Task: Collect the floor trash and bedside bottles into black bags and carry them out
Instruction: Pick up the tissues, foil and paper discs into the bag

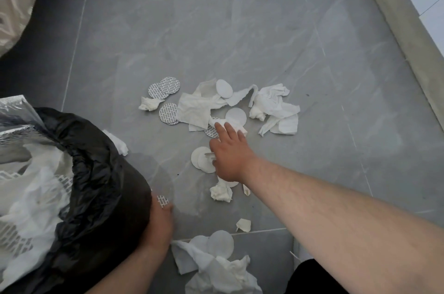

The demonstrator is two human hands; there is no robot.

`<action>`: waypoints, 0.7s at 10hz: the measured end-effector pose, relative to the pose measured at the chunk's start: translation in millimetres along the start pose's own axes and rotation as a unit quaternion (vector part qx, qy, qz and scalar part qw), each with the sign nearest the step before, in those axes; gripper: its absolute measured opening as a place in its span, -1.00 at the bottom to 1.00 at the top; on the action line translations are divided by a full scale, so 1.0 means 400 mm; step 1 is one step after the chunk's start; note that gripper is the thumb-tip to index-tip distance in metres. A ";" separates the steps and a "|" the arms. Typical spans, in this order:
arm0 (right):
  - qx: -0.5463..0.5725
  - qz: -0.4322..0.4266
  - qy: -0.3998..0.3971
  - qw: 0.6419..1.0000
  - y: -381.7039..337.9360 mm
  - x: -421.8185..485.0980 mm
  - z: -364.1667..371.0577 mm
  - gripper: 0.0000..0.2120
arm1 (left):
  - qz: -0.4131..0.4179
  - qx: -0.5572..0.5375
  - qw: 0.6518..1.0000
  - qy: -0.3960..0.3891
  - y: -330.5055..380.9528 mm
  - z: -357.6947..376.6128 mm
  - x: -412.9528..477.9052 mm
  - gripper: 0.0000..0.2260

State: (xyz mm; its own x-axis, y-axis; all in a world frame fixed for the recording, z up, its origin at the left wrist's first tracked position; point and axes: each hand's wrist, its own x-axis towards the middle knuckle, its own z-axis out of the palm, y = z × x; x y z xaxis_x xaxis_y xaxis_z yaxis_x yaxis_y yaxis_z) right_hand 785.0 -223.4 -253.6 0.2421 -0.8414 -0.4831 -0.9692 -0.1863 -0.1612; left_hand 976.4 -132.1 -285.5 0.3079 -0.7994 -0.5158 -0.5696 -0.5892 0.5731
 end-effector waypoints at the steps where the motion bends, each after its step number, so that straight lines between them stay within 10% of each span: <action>1: 0.038 0.022 -0.035 0.998 -0.001 0.017 0.022 -0.39 | 0.017 0.008 0.998 -0.062 0.029 -0.012 -0.026 -0.89; 3: 0.011 0.023 0.011 1.000 0.018 0.002 0.025 -0.43 | 0.089 0.098 0.991 -0.033 0.043 0.005 0.004 -0.60; 7: 0.253 0.102 0.001 0.962 0.114 -0.061 -0.007 -0.79 | 0.041 -0.083 0.990 -0.109 0.184 0.000 -0.010 -0.86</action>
State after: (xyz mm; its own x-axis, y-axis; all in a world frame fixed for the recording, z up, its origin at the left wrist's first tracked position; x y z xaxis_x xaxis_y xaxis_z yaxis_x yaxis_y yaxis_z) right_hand 734.9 -212.8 -246.7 0.0475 -0.8358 -0.5469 -0.8503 0.2535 -0.4613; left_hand 933.2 -172.3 -241.4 0.0847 -0.8115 -0.5782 -0.4475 -0.5494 0.7056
